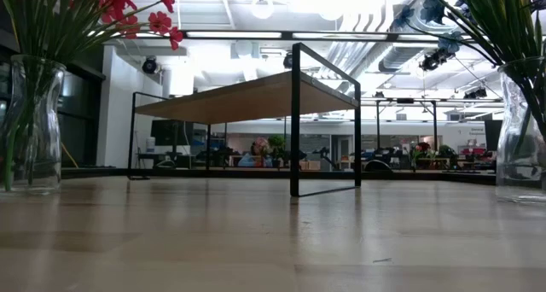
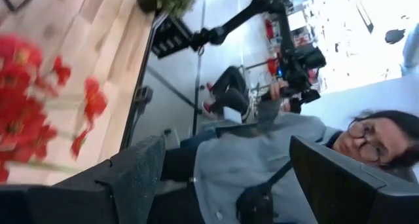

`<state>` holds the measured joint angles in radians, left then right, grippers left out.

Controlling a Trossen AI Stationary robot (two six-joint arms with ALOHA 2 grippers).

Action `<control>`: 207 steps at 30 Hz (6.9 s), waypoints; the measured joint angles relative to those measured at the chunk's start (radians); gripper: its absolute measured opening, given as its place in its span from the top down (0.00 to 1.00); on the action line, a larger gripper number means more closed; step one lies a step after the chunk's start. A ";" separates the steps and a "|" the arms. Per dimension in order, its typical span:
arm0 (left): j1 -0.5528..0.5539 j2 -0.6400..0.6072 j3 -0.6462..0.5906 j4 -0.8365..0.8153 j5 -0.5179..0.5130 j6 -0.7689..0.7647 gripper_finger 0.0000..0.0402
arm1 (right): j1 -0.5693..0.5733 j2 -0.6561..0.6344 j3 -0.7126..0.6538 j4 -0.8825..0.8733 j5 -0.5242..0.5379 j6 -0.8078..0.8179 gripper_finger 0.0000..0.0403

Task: Pick and place flowers into a vace then onto a shelf
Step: Put the left transparent vase on the shelf

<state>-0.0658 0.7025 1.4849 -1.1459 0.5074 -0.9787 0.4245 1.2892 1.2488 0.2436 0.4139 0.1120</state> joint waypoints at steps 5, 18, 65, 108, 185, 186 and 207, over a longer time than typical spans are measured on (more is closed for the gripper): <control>0.000 0.091 0.085 -0.010 -0.010 0.040 0.11 | -0.001 0.000 0.000 0.005 0.001 -0.027 0.35; -0.246 0.258 0.093 0.225 -0.072 0.116 0.11 | -0.001 -0.002 0.000 0.005 0.003 -0.030 0.35; -1.159 0.945 0.092 -0.110 -1.029 -1.104 0.11 | 0.024 -0.159 0.000 -0.067 -0.231 -0.042 0.35; -1.072 1.109 -0.158 -0.388 -1.019 -1.360 0.11 | 0.020 -0.241 0.000 -0.075 -0.264 -0.046 0.35; -0.921 1.110 -0.515 -0.346 -1.340 -1.460 0.11 | 0.018 -0.251 0.000 -0.074 -0.145 -0.064 0.35; -0.921 1.110 -0.519 -0.346 -1.343 -1.460 0.11 | 0.019 -0.250 0.000 -0.074 -0.137 -0.066 0.35; -0.921 1.110 -0.606 -0.339 -1.396 -1.457 0.11 | 0.019 -0.248 0.000 -0.082 -0.131 -0.068 0.35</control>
<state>-0.9871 1.8122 0.8789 -1.4853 -0.8884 -2.4359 0.4431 1.0412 1.2488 0.1616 0.2827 0.0437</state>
